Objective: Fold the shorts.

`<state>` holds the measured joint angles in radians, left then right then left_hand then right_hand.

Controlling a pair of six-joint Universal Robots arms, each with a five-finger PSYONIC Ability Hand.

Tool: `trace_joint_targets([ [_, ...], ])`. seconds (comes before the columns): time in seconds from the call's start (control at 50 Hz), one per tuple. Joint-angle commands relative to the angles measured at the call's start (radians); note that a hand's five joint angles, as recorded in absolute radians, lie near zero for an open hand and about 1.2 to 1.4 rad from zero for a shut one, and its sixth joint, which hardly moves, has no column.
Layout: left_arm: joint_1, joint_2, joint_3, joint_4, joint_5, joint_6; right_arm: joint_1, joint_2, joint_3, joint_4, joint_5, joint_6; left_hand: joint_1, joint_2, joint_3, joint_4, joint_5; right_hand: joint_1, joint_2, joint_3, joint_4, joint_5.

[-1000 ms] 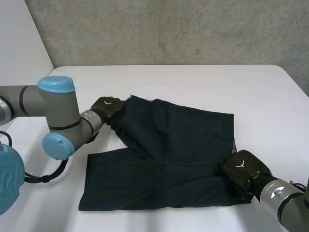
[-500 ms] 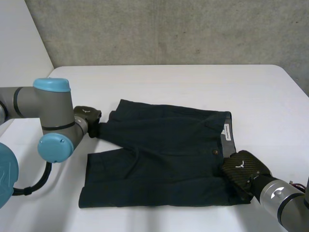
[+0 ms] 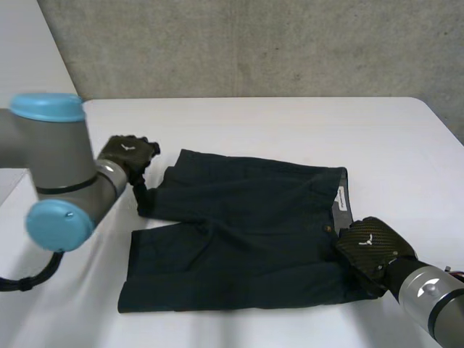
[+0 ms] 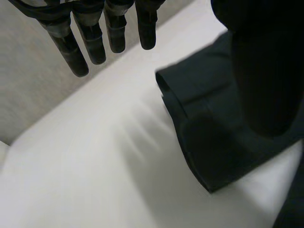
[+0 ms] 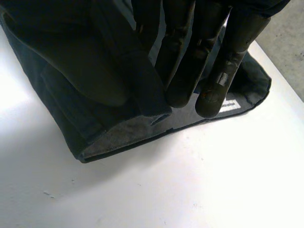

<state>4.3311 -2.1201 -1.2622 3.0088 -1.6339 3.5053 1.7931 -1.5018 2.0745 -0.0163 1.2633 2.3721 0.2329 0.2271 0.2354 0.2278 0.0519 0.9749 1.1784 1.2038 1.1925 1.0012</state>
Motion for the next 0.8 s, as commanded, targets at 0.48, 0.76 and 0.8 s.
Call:
trace_joint_targets([
  [0.48, -0.041, 0.494, -0.861, 0.114, 0.109, 0.024, 0.002, -0.054, 0.009, 0.050, 0.001, 0.016, 0.236, 0.242, 0.233, 0.241, 0.242, 0.421, 0.218, 0.192, 0.204, 0.221],
  [0.76, -0.123, 0.512, -0.812, 0.196, -0.083, 0.030, 0.002, -0.144, 0.009, 0.081, 0.007, 0.007, 1.163, 1.169, 1.161, 1.168, 1.170, 0.421, 0.218, 0.192, 0.204, 0.221],
  [0.8, -0.134, 0.613, -0.835, 0.186, -0.086, 0.034, 0.000, -0.175, 0.007, 0.104, 0.005, 0.006, 1.163, 1.169, 1.161, 1.168, 1.170, 0.421, 0.218, 0.192, 0.204, 0.221],
])
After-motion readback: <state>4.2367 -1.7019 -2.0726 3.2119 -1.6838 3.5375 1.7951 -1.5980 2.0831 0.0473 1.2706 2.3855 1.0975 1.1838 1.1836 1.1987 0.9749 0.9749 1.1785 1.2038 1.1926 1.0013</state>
